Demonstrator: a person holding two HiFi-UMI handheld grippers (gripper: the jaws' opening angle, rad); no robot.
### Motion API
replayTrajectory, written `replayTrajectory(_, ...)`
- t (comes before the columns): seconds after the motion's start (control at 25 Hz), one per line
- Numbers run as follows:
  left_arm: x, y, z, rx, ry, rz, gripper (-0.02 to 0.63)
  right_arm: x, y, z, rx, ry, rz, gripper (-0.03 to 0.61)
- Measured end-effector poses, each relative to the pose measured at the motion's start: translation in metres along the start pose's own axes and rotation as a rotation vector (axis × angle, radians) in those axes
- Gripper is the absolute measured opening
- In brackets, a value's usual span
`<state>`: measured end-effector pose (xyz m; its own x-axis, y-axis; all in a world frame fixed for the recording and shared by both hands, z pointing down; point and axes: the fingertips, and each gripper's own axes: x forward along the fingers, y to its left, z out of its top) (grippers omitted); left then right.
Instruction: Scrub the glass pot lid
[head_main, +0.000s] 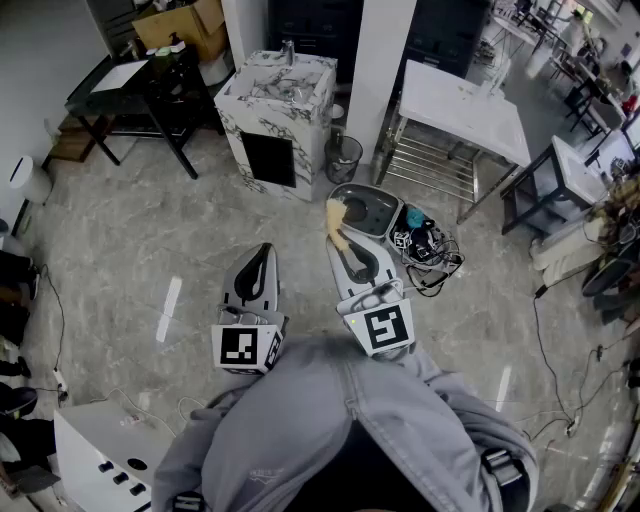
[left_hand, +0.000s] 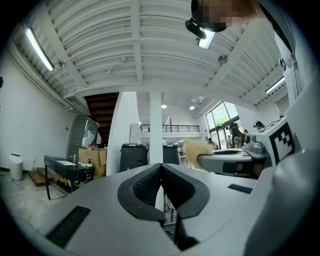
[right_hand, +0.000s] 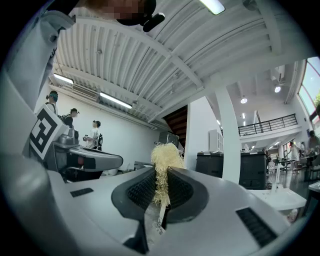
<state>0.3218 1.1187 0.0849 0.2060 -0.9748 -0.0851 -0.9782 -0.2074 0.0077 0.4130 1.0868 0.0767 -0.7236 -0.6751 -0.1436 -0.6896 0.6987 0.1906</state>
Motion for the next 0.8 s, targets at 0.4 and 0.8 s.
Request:
replayTrajectory(0.4, 0.022, -0.024, 0.000, 0.005, -0.007, -0.004, 0.015, -0.010, -0.030, -0.007, 0.042, 0.003, 0.004, 0.054)
replayTrajectory(0.8, 0.050, -0.008, -0.027, 0.014, 0.040, 0.026, 0.015, 0.010, -0.056, -0.040, 0.130, 0.021, -0.007, 0.054)
